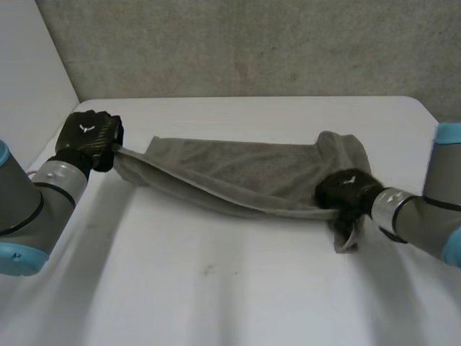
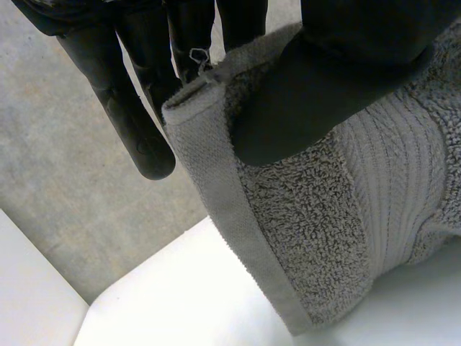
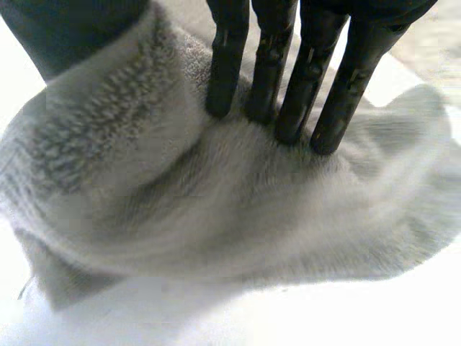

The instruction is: Fold the towel.

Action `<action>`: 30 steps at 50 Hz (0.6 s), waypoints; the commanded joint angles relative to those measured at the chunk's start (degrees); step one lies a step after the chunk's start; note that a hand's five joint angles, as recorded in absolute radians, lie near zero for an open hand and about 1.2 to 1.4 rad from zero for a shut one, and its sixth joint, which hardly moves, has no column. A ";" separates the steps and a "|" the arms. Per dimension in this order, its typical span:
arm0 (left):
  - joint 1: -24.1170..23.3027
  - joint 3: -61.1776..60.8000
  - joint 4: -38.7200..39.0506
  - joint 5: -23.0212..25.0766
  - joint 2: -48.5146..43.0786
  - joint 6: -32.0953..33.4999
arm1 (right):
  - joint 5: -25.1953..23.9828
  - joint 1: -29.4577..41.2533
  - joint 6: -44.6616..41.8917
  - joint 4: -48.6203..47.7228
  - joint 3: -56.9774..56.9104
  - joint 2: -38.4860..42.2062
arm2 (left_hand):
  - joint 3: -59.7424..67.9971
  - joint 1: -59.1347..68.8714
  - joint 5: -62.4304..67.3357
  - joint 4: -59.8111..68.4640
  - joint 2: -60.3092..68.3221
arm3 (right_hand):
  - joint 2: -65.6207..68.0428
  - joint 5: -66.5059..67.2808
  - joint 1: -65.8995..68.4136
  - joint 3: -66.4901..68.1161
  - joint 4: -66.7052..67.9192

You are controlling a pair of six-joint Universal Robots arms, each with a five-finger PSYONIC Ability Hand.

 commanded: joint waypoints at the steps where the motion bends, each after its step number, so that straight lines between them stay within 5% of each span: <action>1: 0.04 -0.33 -0.01 -0.02 1.31 -0.10 | -0.13 -2.96 16.74 -8.11 10.87 -8.23 | 10.34 11.35 10.43 10.24 10.26 | -1.45 -1.84 2.56 -1.06 -1.05; 12: 1.71 -0.25 -0.01 -0.63 2.89 -0.01 | 0.75 -5.42 27.92 -9.52 18.97 -10.26 | 10.34 11.35 10.43 10.24 10.26 | 0.23 -0.15 4.24 0.62 0.64; 30: 4.26 -2.62 -0.09 -0.28 6.41 -0.63 | 2.16 -5.34 28.28 -9.79 20.11 -17.99 | 10.34 11.35 10.43 10.24 10.26 | -0.10 -0.49 3.90 0.29 0.30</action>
